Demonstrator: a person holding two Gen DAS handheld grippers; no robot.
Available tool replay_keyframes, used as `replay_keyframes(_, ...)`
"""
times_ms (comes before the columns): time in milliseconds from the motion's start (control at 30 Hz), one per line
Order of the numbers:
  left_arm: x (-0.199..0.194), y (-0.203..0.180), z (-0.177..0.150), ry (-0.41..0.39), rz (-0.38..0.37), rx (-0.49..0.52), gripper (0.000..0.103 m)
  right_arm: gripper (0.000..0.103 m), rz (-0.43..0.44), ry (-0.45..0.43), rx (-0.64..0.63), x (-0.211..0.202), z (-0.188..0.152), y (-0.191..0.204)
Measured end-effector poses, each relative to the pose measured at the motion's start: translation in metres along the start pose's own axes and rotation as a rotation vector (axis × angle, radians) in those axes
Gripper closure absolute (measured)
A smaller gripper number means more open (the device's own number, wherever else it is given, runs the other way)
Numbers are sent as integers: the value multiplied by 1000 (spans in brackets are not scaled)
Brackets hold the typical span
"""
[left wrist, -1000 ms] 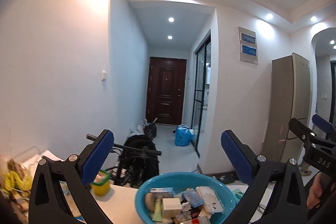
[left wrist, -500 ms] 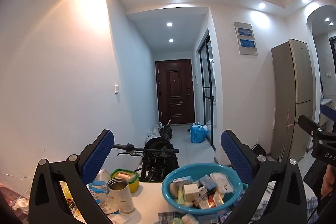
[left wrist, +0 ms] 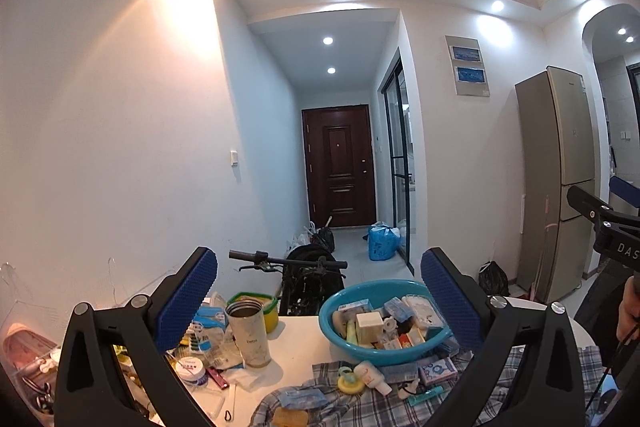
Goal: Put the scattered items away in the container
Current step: 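Move both tools back over the plaid shirt toward the remaining items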
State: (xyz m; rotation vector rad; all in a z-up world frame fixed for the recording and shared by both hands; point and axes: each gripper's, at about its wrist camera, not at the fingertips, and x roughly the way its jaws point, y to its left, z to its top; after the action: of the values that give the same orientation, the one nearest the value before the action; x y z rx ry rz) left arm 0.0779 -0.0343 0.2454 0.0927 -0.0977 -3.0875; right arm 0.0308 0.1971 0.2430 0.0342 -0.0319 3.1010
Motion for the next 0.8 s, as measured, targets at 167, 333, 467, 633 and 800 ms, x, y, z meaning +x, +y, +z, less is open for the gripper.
replay_keyframes(167,-15,2,-11,-19,-19,-27,0,1,18,-1,3,-11,-13,3)
replay_keyframes(333,-24,1,-15,-44,-28,-36,0,1,17,2,-10,-20,-19,5)
replay_keyframes(467,-25,-3,-18,-53,-41,-38,0,1,18,-6,-12,-25,-19,5)
replay_keyframes(633,-19,-4,-27,-36,-61,-54,0,1,15,-8,-16,-26,-21,6)
replay_keyframes(800,-11,-8,-39,-10,-82,-59,0,1,22,11,-17,-26,-29,8)
